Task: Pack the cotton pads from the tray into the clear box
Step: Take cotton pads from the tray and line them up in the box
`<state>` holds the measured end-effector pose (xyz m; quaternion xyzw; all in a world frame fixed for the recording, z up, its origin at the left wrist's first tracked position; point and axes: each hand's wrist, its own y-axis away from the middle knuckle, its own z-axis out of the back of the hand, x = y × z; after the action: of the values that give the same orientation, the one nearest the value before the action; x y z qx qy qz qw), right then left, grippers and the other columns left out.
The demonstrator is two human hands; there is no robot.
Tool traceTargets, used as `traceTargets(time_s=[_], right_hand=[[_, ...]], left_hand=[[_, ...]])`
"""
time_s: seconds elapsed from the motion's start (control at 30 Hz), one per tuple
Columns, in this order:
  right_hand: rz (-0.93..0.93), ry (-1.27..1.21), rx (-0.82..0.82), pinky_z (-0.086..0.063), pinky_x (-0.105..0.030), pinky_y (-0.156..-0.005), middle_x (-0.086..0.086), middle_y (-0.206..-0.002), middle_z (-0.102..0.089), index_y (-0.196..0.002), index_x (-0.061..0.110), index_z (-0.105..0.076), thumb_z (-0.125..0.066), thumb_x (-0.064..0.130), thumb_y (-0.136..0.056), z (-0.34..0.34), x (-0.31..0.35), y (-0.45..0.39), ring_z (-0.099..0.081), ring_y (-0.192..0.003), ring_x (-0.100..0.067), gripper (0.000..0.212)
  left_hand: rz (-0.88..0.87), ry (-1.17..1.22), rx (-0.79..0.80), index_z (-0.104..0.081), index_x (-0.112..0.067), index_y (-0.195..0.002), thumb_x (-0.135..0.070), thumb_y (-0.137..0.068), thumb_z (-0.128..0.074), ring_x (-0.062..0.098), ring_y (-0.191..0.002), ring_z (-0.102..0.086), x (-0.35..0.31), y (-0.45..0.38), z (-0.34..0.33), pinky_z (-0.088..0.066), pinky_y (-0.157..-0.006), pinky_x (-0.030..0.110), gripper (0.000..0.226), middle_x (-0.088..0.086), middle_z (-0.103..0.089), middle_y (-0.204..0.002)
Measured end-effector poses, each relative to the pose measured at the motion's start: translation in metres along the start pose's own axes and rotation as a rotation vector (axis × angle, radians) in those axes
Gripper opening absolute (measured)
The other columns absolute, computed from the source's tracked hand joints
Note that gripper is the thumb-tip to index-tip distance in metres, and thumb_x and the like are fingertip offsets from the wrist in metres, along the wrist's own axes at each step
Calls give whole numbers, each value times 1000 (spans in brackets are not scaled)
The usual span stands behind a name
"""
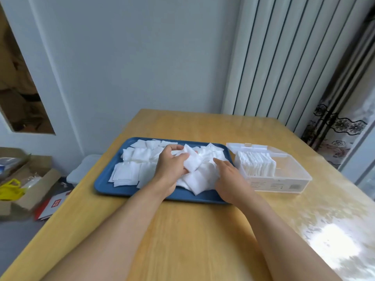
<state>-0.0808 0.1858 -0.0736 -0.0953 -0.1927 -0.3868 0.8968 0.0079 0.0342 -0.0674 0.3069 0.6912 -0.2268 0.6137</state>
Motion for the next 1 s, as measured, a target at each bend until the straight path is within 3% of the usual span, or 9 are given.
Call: traceTargets(time_s=[0.13,0.27,0.33,0.5,0.6,0.7,0.8,0.93,1.0], right_hand=[[-7,64,-124,-47,-30,-94,-4,-136,-49,-147,16,-49,-46,-5,-93,-6,-3,-9,-56,-119,-23,58],[-22,72,-195,-49,-36,-93,-7,-129,-53,-140,14,-58,-48,1,-95,-9,-2,-16,-57,-115,-26,48],[-14,80,-222,-50,-35,-89,-8,-122,-56,-130,13,-65,-47,3,-96,-12,-1,-18,-58,-109,-26,40],[-6,7,-305,-49,-39,-70,-6,-94,-61,-97,9,-71,-44,2,-95,-10,3,-16,-58,-86,-27,28],[1,-65,-368,-32,-34,-53,1,-70,-55,-71,22,-56,-41,0,-93,-4,3,-15,-51,-71,-26,34],[52,-139,-481,-36,-32,-65,-5,-92,-69,-104,15,-73,-45,2,-95,0,5,-15,-59,-83,-26,32],[71,-246,-556,-40,-25,-80,-1,-119,-68,-129,17,-67,-46,7,-100,2,10,-10,-62,-104,-20,37],[65,-481,-648,-35,-5,-77,11,-113,-63,-132,22,-64,-46,5,-99,9,21,-3,-55,-100,-6,42],[50,-500,-565,-34,-5,-81,11,-117,-60,-139,22,-59,-44,-1,-96,9,21,-2,-55,-111,-11,51]], left_hand=[[1,10,5,-62,-17,-112,-8,-98,-65,25,-68,-77,2,0,0,-64,-77,42,17,14,-60,-122],[27,0,-10,-67,-3,-121,-10,-94,-73,14,-50,-67,5,-3,1,-60,-90,48,29,8,-55,-83],[28,-10,-4,-69,-8,-115,-9,-91,-75,11,-47,-65,6,-3,1,-59,-92,48,24,3,-54,-78],[0,-84,-14,-76,-17,-107,-5,-89,-72,17,-87,-74,9,-7,4,-61,-85,36,23,4,-77,-101],[-15,-92,-24,-73,-29,-99,-5,-89,-70,24,-101,-73,9,-10,5,-60,-91,40,26,4,-77,-100],[-18,-74,-9,-73,-25,-100,-5,-93,-68,25,-102,-73,9,-11,6,-59,-94,44,22,5,-78,-100],[-18,-71,8,-75,-22,-100,-6,-95,-66,29,-103,-73,11,-11,8,-56,-97,53,19,5,-80,-97],[3,-5,-21,-75,-15,-107,-9,-98,-65,34,-106,-72,11,-14,9,-61,-87,52,15,12,-77,-107],[26,32,-16,-71,-11,-115,-11,-100,-63,36,-101,-73,11,-12,7,-63,-80,47,18,16,-69,-121]])
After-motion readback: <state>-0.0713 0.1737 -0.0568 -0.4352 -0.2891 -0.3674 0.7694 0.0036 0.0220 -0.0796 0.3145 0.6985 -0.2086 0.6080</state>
